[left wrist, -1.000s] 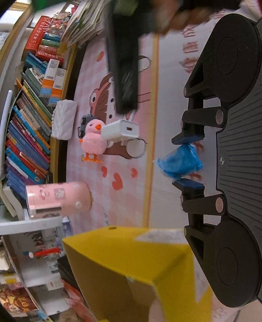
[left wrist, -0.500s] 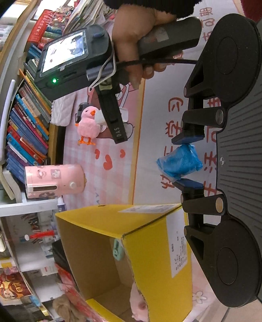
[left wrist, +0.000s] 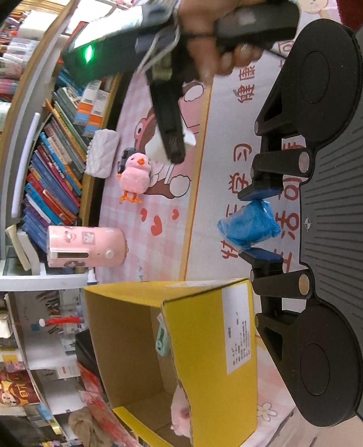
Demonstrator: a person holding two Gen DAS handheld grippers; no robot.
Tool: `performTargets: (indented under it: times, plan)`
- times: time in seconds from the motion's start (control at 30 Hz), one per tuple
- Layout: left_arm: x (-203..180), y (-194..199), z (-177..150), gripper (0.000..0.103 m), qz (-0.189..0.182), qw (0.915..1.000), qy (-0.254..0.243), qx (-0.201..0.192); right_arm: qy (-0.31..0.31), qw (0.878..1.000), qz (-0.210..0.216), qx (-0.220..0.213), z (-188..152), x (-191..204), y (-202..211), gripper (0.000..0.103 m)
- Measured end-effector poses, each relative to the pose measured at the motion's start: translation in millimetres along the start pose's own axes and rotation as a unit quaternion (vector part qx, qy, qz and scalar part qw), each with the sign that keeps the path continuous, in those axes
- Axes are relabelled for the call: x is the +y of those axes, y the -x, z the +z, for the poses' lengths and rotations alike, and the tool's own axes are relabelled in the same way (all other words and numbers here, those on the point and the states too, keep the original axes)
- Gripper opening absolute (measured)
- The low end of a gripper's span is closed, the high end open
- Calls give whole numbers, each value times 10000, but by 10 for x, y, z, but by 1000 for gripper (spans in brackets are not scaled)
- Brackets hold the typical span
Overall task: Organize objects
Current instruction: 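Grasp the white charger with the right gripper while the left gripper holds the bag, then carry the blue bag and white charger with both grippers to the yellow box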
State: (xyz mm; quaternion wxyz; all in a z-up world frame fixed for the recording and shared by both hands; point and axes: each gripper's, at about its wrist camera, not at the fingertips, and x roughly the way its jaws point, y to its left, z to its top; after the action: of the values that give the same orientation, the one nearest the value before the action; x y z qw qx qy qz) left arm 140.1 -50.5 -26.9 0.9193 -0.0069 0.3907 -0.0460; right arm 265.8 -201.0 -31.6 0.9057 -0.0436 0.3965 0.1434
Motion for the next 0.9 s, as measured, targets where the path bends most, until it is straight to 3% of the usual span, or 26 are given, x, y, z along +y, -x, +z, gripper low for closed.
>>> performTargets:
  times: [0.43,0.9]
  plan:
    - [507,474,-231,34,-284,9991,176,-274,-487,9988,93,-20,-564,483,1023,24]
    - [1094,946,-608,34,-162,9986,373,-336,-64,9994,323,113,-1042,1480,1365,24]
